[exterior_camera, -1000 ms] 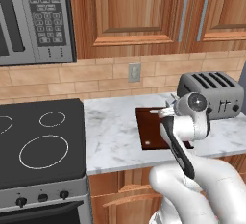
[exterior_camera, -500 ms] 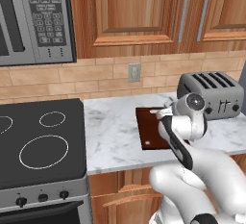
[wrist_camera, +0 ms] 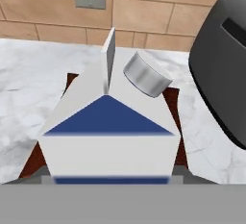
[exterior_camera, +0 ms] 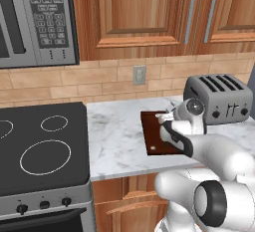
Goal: Take out the milk from the fridge and place it on the tray on the counter. Then take the sugar cube near the tray and place it in the tray.
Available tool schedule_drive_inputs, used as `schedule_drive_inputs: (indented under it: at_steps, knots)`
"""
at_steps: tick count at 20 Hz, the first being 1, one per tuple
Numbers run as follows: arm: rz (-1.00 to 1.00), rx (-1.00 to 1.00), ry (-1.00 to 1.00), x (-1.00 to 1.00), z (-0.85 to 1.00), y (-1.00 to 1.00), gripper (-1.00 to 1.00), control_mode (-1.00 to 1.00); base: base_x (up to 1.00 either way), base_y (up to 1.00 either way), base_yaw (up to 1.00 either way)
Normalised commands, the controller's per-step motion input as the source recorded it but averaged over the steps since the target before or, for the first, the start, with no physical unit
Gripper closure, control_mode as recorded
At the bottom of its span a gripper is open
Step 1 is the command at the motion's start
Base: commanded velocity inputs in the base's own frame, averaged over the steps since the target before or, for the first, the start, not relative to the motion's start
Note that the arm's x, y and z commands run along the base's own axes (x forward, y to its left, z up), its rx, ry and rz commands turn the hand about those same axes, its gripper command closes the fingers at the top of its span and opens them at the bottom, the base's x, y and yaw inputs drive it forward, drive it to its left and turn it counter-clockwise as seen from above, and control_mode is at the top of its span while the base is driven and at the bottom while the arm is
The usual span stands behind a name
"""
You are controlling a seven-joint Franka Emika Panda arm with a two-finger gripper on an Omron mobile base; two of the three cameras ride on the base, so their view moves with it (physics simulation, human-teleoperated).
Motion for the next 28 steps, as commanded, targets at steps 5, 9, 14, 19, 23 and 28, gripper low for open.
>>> schedule_drive_inputs:
  at_steps: [5,9,14,19,23,28]
  knots:
    - [0.00,0.00,0.00,0.23,-0.19,0.00,1.00,-1.00,0.00,0.00,0.00]
    - [0.00,0.03,0.01,0.15,-0.25,0.00,1.00,-1.00,0.00,0.00,0.00]
    - [0.00,0.01,0.00,0.19,-0.38,0.00,1.00,-1.00,0.00,0.00,0.00]
    - [0.00,0.03,0.01,0.19,-0.37,0.00,1.00,-1.00,0.00,0.00,0.00]
    - [0.00,0.00,0.03,0.20,-0.35,0.00,1.00,-1.00,0.00,0.00,0.00]
    - [0.00,0.00,0.03,0.09,-0.31,0.00,1.00,-1.00,0.00,0.00,0.00]
